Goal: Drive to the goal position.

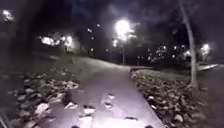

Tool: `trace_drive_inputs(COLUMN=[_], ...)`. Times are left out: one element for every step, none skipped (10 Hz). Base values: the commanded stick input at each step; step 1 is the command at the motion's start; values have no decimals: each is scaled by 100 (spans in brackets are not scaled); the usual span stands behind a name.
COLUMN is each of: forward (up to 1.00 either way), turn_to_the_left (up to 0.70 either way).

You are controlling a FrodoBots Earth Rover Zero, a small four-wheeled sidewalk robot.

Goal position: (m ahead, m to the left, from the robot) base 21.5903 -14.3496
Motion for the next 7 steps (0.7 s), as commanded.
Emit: trace_drive_inputs(forward=[70, 70, 70, 70, 70, 70, 70], turn_to_the_left=[0, 0, 0, 0, 0, 0, 0])
